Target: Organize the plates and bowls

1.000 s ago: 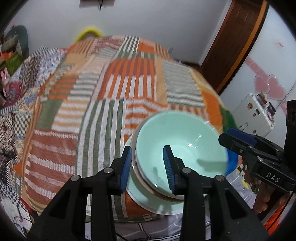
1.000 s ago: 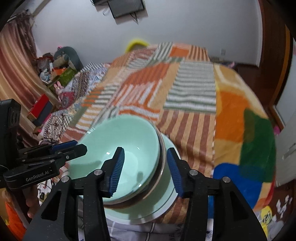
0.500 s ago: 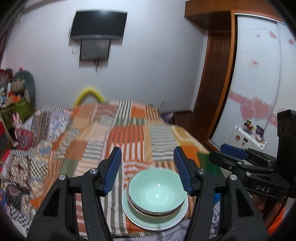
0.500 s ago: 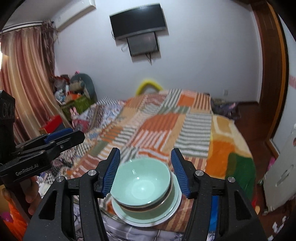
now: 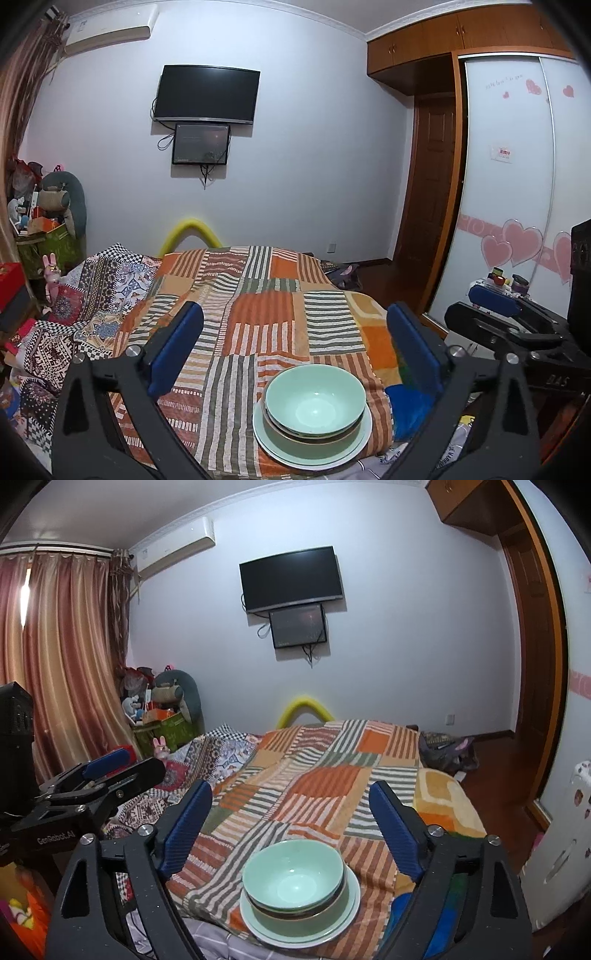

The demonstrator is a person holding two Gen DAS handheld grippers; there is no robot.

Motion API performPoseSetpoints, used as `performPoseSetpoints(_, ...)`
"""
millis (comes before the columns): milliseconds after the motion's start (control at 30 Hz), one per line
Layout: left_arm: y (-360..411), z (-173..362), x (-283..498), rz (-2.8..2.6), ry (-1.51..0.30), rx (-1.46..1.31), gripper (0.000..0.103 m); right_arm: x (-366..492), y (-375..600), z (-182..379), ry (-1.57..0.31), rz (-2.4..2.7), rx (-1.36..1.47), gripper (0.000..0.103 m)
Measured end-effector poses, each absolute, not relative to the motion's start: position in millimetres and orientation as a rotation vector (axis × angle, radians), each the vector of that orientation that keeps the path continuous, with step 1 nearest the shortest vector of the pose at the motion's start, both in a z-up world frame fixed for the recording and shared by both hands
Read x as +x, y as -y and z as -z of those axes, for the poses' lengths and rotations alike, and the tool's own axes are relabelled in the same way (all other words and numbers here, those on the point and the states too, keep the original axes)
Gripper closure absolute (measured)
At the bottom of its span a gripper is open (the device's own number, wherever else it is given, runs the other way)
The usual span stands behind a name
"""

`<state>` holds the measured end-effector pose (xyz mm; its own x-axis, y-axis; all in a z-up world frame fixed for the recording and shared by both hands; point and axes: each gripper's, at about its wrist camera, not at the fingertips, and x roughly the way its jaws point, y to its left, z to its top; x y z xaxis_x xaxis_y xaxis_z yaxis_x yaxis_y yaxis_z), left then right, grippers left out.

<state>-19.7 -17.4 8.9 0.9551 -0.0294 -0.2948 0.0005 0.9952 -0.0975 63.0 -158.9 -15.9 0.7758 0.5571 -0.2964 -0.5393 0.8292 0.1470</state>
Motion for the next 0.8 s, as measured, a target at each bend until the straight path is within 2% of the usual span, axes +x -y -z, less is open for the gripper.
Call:
performPoseSetpoints(167,19.5,-6.8,-21.0,0.007,-0.297,-0.083,0.001,62.5,158.5,17.1,-0.315,-0.579,0.061,0.003)
performPoseSetpoints(800,17.1,-1.1,-22.8,0.010,-0.301,-0.093,0.001,55.9,163.5,20.2,-0.321,-0.564,0.066,0.001)
